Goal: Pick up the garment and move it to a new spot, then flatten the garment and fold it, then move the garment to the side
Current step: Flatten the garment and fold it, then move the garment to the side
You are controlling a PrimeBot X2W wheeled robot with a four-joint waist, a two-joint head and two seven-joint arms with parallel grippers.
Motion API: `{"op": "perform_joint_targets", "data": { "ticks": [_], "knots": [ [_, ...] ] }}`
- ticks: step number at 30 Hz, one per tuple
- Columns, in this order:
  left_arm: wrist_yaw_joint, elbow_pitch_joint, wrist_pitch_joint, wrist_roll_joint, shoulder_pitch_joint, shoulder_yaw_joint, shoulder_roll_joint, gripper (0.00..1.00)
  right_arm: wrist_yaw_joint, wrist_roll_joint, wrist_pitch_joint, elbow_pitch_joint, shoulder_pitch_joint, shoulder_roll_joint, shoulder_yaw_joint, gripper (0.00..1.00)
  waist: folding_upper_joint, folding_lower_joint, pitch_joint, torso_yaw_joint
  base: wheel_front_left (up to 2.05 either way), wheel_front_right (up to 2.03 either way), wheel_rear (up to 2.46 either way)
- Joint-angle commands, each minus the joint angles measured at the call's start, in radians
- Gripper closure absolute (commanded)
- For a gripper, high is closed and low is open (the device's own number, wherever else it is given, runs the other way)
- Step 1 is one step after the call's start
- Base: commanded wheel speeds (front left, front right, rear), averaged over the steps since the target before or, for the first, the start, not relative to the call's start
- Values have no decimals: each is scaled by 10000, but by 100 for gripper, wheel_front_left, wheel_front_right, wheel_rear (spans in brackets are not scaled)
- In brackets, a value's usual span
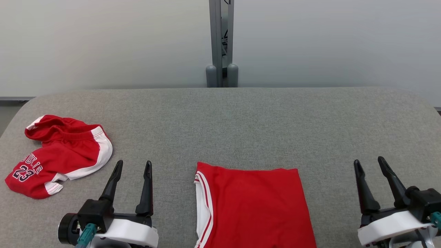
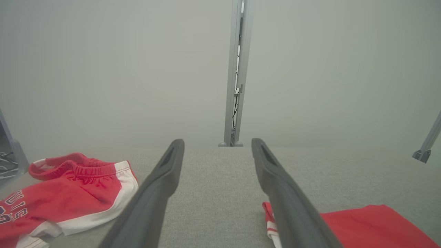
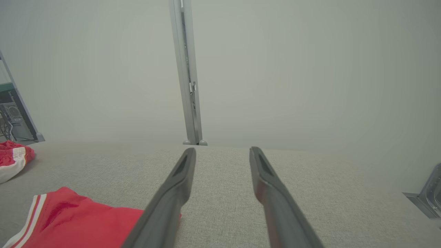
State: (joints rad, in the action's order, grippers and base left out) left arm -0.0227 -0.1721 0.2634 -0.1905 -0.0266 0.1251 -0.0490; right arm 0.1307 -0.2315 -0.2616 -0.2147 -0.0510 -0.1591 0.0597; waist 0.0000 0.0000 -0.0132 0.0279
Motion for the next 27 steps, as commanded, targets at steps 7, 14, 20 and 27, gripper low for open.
{"op": "perform_joint_targets", "data": {
  "ticks": [7, 14, 20, 27],
  "knots": [
    [87, -63, 10, 12, -29, -26, -35, 0, 3, -823, -48, -703, -131, -233, 821, 0, 0, 0, 37, 141, 0, 0, 0],
    [91, -151, 10, -43, -16, 154, -36, 0, 5, -3063, 605, -2033, -627, -1143, 2915, 0, 0, 0, 129, 407, 0, 0, 0],
    [126, -486, 12, -1, -161, 433, -33, 0, 5, -5455, 1710, -2186, -1188, -1833, 4148, 0, 0, 0, 346, 793, 0, 0, 0],
    [59, -502, 10, 18, -369, 578, -33, 0, 5, -6752, 2641, -2532, -1765, -2350, 5080, 0, 0, 0, 708, 1192, 0, 0, 0]
  ]
}}
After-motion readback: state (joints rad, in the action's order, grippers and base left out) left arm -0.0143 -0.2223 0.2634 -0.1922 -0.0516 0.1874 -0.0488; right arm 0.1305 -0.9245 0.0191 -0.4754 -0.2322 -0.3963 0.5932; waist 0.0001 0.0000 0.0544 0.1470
